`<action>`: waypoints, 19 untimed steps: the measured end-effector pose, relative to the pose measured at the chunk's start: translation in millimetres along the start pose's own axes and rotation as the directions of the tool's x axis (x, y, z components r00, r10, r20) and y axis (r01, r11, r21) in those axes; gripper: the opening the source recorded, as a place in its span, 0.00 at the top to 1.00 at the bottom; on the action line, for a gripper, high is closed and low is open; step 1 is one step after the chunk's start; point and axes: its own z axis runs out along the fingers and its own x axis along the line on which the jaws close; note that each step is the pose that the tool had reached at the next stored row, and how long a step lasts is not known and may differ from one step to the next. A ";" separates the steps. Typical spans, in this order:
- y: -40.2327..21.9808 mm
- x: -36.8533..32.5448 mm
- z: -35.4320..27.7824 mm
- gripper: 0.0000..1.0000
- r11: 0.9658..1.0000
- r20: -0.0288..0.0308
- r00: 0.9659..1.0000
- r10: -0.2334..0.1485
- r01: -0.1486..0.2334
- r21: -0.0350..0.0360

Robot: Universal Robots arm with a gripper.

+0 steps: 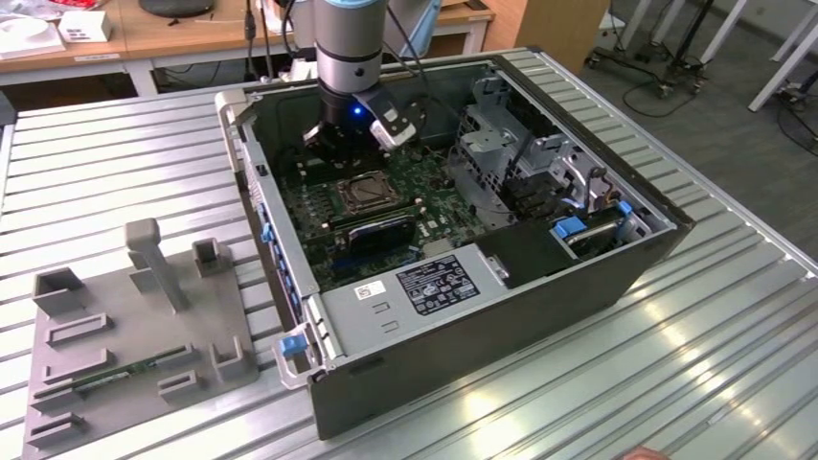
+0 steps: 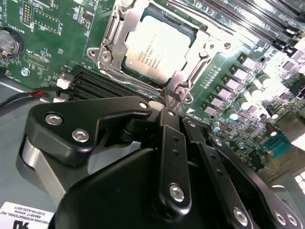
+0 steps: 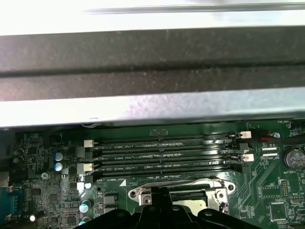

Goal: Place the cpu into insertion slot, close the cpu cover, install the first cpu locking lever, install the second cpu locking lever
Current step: 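Install the first cpu locking lever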

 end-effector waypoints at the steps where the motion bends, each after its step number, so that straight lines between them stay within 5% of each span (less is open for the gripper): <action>1: 0.1 -0.8 0.0 0.89 1.000 0.000 1.000 0.000 0.000 0.000; 8: 1.1 -15.8 0.6 0.89 1.000 -0.005 1.000 0.001 -0.001 0.005; 10: 1.3 -19.8 0.7 0.89 1.000 -0.009 1.000 0.001 -0.001 0.013; 15: 1.8 -27.1 1.0 0.89 0.999 -0.019 1.000 0.002 -0.001 0.052; 19: 1.8 -27.8 1.0 0.89 0.998 -0.019 1.000 -0.001 0.002 0.057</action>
